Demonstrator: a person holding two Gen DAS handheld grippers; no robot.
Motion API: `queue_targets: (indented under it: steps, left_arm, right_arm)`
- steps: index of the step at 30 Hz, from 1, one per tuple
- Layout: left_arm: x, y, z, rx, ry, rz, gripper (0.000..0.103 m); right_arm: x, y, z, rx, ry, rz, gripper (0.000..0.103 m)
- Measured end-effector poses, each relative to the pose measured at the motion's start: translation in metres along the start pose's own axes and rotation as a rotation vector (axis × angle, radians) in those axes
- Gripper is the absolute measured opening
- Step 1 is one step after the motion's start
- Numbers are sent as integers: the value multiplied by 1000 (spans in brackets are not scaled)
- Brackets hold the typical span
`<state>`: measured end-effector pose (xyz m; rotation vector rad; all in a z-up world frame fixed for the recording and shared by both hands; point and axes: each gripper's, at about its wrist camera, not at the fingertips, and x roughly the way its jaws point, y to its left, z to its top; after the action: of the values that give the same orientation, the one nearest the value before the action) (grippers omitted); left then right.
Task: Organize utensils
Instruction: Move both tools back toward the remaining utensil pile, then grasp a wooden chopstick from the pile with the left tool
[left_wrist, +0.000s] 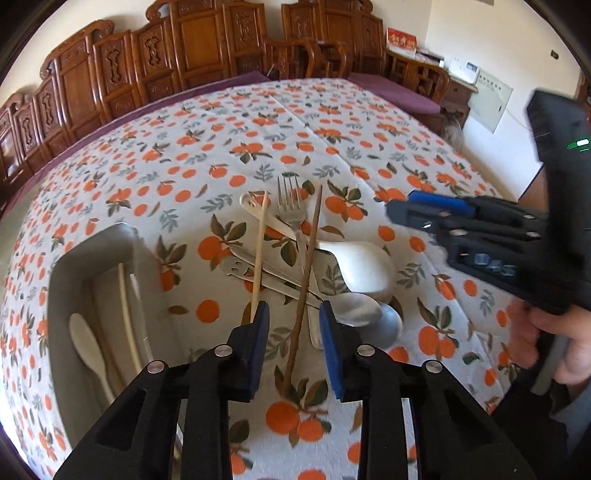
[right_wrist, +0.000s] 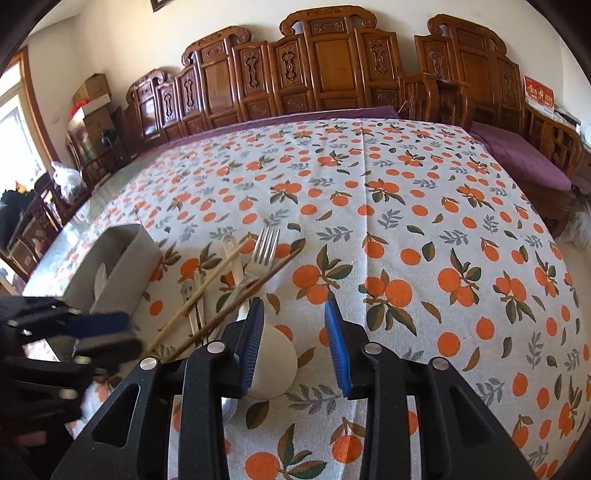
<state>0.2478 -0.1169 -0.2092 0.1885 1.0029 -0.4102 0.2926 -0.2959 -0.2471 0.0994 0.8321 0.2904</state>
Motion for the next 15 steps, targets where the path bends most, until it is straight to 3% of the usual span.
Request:
queue_targets:
  steps: [3, 15]
  left_arm:
    - [16, -1, 4, -4, 21, 1, 17]
    - [46, 1, 6, -28, 53, -21, 14]
  right_arm:
    - [0, 0, 0, 6, 1, 11, 37]
    - [3, 6, 2, 8, 9, 46, 37]
